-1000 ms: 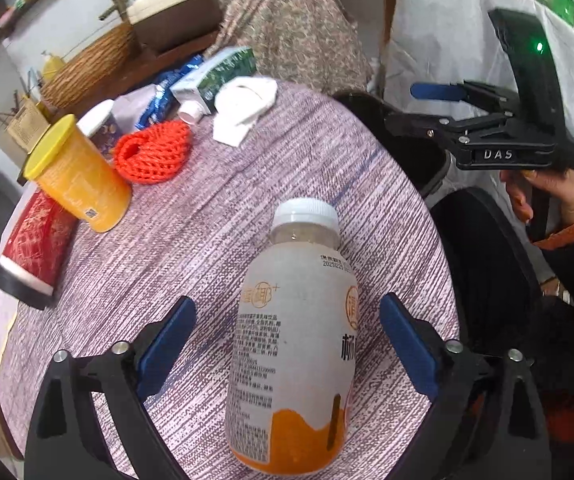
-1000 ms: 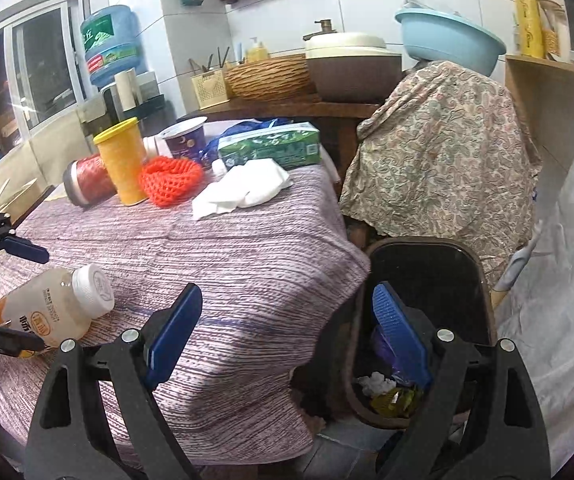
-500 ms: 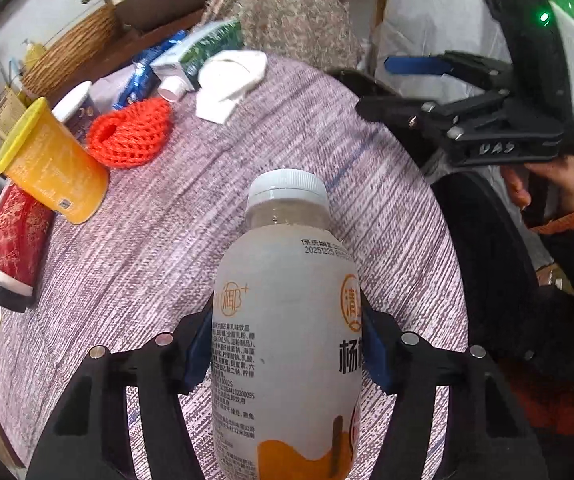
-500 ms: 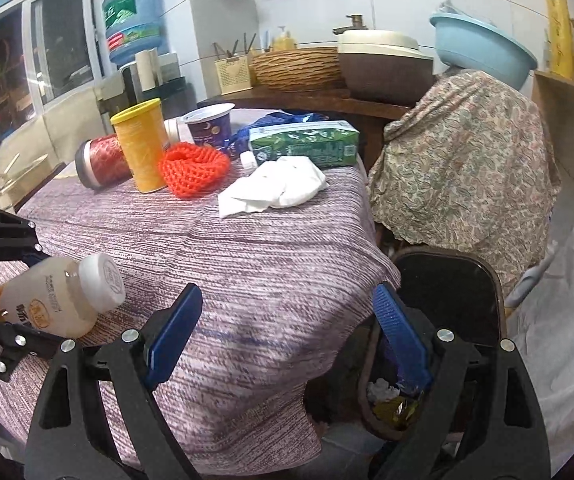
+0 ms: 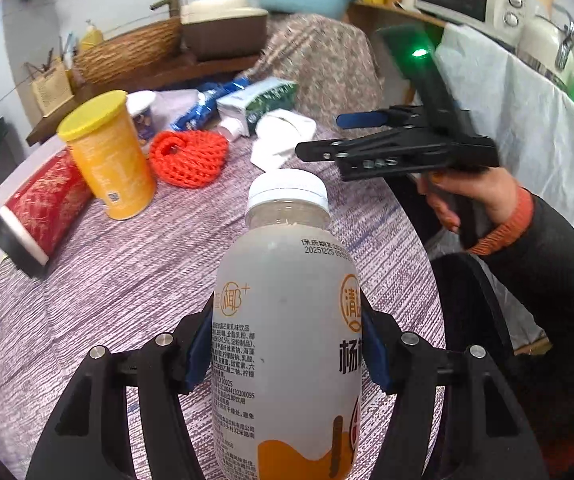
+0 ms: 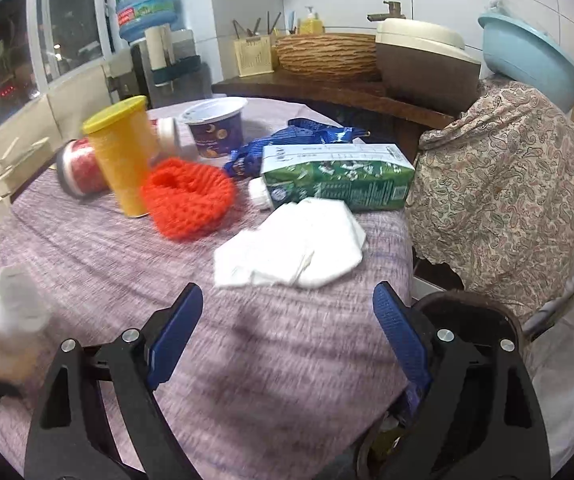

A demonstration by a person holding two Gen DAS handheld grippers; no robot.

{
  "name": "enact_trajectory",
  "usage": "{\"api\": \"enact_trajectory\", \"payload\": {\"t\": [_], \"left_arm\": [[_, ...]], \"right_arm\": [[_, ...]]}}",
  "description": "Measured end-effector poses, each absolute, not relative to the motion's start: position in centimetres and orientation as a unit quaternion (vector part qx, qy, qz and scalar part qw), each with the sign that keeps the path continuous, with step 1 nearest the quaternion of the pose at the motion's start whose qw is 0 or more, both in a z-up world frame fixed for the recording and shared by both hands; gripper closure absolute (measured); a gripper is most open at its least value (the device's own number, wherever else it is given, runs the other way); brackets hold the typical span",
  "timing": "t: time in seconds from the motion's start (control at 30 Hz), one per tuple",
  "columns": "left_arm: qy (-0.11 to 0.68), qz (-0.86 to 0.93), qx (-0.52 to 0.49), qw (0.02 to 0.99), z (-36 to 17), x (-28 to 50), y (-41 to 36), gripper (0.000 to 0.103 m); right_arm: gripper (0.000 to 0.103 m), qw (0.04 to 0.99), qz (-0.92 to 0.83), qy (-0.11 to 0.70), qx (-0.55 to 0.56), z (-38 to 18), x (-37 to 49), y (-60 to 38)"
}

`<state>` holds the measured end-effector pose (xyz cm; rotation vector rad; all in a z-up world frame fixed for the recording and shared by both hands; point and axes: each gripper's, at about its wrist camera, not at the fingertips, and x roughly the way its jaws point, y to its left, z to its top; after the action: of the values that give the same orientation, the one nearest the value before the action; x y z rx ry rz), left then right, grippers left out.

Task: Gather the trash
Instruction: 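Grasp the white tissue with the right tool while the left tool holds the bottle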

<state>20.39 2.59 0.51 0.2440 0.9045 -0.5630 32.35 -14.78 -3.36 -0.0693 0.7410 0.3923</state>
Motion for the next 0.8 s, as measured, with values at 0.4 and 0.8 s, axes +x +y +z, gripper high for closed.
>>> {"api": "enact_trajectory", "payload": {"t": [0.4,0.8], "left_arm": [[0.422,-0.255,0.059,0.868,0.1,19.8,5.0,0.042],[0.416,-0.257,0.034,0.872,-0.3,20.2,4.8,0.042]], "right_arm": [[0.037,0.894,0.189,0.405,-0.009,-4.9,37.3,-14.8],[0.086,0.904,0.206,0.376,0.007,-4.2,35.7,-14.6]]}}
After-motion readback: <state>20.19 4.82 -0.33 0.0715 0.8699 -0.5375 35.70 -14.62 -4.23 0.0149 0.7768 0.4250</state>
